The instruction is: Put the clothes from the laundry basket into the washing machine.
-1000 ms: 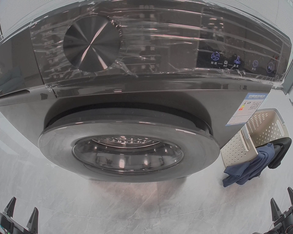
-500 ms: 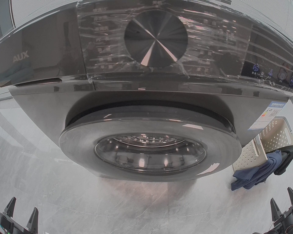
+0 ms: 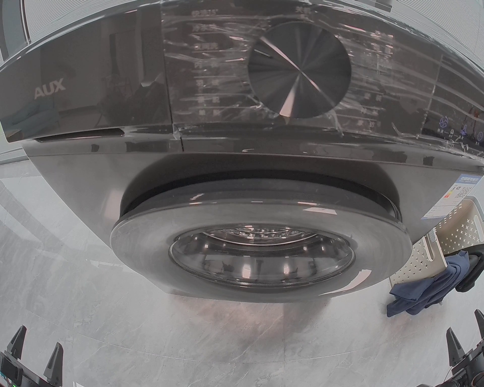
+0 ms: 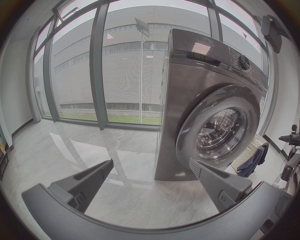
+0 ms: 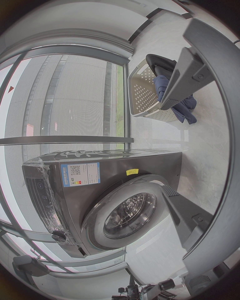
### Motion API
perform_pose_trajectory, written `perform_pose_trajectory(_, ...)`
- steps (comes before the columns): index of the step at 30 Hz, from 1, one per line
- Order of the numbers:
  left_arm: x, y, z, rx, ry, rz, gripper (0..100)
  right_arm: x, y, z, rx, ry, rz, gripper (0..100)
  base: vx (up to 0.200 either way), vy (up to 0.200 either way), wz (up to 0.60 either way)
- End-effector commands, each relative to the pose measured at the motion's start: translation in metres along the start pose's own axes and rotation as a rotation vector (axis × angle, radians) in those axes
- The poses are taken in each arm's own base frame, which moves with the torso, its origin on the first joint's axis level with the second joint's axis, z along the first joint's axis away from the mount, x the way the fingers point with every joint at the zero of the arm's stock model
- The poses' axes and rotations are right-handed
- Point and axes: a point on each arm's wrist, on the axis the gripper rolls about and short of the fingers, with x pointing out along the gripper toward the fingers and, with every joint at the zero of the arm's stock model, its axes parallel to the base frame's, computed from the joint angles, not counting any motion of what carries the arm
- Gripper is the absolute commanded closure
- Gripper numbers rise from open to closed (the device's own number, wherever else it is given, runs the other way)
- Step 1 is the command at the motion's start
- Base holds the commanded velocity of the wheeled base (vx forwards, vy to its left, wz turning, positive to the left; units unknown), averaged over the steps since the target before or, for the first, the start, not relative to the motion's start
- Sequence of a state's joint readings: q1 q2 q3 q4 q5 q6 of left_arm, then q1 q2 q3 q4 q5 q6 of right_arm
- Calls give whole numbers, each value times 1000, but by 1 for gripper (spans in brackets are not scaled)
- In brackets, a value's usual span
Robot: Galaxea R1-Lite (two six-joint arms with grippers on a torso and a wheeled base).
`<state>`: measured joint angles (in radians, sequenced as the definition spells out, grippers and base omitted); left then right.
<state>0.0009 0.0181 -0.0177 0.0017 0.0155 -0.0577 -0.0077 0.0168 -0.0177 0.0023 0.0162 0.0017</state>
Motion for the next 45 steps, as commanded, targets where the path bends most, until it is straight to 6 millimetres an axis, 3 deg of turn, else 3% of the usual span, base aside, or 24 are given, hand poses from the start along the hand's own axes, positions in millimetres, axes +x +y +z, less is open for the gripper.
perform_pose_trajectory(1, 0, 0, -5, -1, 2, 1, 0, 0, 0, -5, 0, 2, 1, 0, 0, 0, 0)
perform_pose_trajectory(7, 0, 0, -5, -1, 2, 1, 0, 0, 0, -5, 0, -1, 1, 0, 0, 0, -600)
perform_pose_trajectory(12, 0, 0, -5, -1, 2, 1, 0, 0, 0, -5, 0, -1, 1, 0, 0, 0, 0)
perform_pose_trajectory(18, 0, 0, -5, -1, 2, 1, 0, 0, 0, -5, 0, -1, 1, 0, -200, 0, 0)
perform_pose_trajectory(37, 0, 0, -5, -1, 2, 1, 0, 0, 0, -5, 0, 0, -1, 0, 0, 0, 0)
perform_pose_trajectory(45, 0, 0, -5, -1, 2, 2, 0, 0, 0, -5, 1, -1, -1, 0, 0, 0, 450)
